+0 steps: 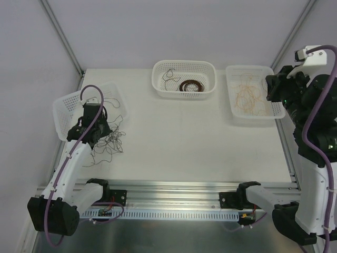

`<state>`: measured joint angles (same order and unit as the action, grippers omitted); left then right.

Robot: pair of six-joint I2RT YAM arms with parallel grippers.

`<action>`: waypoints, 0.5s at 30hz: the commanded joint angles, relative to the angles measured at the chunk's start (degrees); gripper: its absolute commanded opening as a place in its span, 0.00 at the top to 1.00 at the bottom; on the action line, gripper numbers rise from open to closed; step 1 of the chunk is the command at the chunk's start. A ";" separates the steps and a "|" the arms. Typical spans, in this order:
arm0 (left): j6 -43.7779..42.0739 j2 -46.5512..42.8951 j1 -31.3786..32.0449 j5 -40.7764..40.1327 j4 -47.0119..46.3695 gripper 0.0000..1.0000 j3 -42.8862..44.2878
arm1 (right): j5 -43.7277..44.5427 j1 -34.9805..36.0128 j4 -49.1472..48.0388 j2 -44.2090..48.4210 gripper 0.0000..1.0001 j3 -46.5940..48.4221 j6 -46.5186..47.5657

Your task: Untangle the cables

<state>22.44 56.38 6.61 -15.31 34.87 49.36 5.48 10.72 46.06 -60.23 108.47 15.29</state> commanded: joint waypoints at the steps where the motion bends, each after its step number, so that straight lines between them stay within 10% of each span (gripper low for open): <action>1: -3.28 -1.09 -0.46 10.01 1.96 1.00 0.92 | -3.54 0.35 -3.08 -0.33 0.99 -2.29 -0.35; 6: -0.29 -2.41 0.24 27.57 -3.39 1.00 -4.00 | -3.27 0.44 -4.31 -1.56 0.99 -2.99 0.18; 15: 6.65 -0.13 11.57 32.18 -10.79 0.96 -10.60 | -7.04 0.27 -7.21 -5.51 0.99 -1.24 -1.05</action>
<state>25.61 55.31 15.51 12.82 28.58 40.01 1.52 10.81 42.98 -64.20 105.14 15.16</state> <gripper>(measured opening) 0.027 0.018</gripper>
